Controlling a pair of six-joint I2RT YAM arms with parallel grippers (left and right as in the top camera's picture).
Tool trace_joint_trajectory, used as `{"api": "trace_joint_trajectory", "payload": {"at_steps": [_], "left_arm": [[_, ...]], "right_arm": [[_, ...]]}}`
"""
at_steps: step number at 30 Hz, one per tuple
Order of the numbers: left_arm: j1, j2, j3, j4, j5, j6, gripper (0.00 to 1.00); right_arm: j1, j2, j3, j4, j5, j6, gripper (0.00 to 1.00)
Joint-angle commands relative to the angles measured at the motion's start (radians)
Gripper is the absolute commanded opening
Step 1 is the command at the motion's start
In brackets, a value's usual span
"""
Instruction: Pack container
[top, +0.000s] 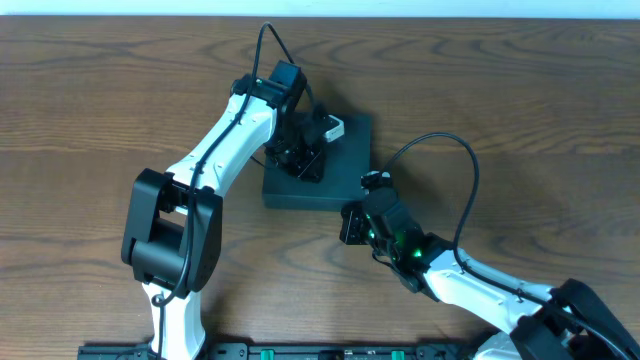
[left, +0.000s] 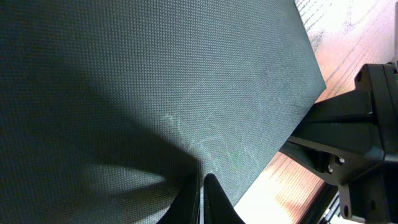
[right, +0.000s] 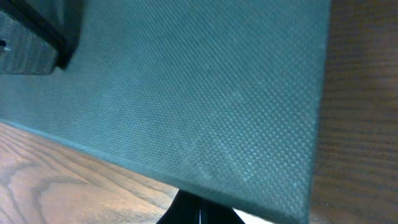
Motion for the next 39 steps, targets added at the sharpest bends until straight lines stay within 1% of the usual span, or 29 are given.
{"api": "trace_joint_trajectory", "payload": {"at_steps": [1,4,7,9,13,15,17,20,22,24,27,28,29,30,31,32,33,35,37,39], "left_arm": [[-0.002,0.003,-0.023,-0.009,-0.021,-0.033,0.06],[0.003,-0.033,-0.02,-0.013,-0.016,-0.055,0.06],[0.004,-0.115,-0.016,-0.018,-0.021,-0.072,0.05],[0.004,-0.192,-0.016,-0.036,-0.037,-0.08,0.06],[0.0,-0.361,-0.018,-0.122,-0.107,-0.11,0.06],[0.0,-0.438,-0.023,-0.167,-0.106,-0.119,0.06],[0.0,-0.517,-0.043,-0.191,-0.106,-0.139,0.06],[0.0,-0.649,-0.13,-0.179,-0.106,-0.176,0.06],[0.0,-0.753,-0.233,-0.143,-0.106,-0.202,0.06],[0.0,-0.842,-0.333,-0.106,-0.106,-0.23,0.06],[0.0,-0.962,-0.476,-0.059,-0.106,-0.277,0.06],[0.0,-0.996,-0.52,-0.043,-0.106,-0.296,0.06],[0.0,-1.025,-0.556,-0.028,-0.106,-0.316,0.06],[0.0,-1.045,-0.584,-0.018,-0.107,-0.343,0.23],[0.0,-1.058,-0.603,-0.017,-0.106,-0.37,0.95],[0.0,-1.065,-0.616,-0.021,-0.106,-0.393,0.96],[0.0,-1.068,-0.628,-0.06,-0.104,-0.441,0.95],[0.0,-1.064,-0.628,-0.127,-0.107,-0.485,0.96],[0.0,-1.06,-0.628,-0.167,-0.111,-0.486,0.95],[0.0,-1.059,-0.628,-0.173,-0.111,-0.486,0.96]], "right_arm": [[0.002,-0.019,0.0,0.002,-0.031,0.014,0.02],[0.002,-0.104,0.001,-0.056,-0.1,0.013,0.01],[0.002,-0.236,0.002,-0.167,-0.11,-0.036,0.01],[0.002,-0.341,0.004,-0.258,-0.11,-0.065,0.02],[0.002,-0.575,0.008,-0.443,-0.123,-0.148,0.01],[0.002,-0.682,0.008,-0.529,-0.134,-0.18,0.01],[0.002,-0.781,0.008,-0.614,-0.136,-0.181,0.01],[0.002,-0.906,0.008,-0.718,-0.135,-0.181,0.01],[0.002,-0.976,0.008,-0.78,-0.135,-0.181,0.01],[0.002,-1.024,0.008,-0.838,-0.132,-0.18,0.02],[0.002,-1.05,0.008,-0.9,-0.132,-0.18,0.02],[0.002,-1.05,0.008,-0.917,-0.132,-0.18,0.28],[0.002,-1.05,0.008,-0.929,-0.132,-0.171,0.67],[0.002,-1.05,0.008,-0.936,-0.132,-0.156,0.99],[0.002,-1.05,0.008,-0.938,-0.132,-0.143,0.99],[0.002,-1.05,0.008,-0.94,-0.133,-0.124,0.99],[0.002,-1.05,0.008,-0.943,-0.136,-0.092,0.99],[0.002,-1.05,0.008,-0.948,-0.135,-0.092,0.99],[0.002,-1.05,0.008,-0.954,-0.135,-0.092,0.99],[0.002,-1.05,0.008,-0.959,-0.135,-0.091,0.99]]}}
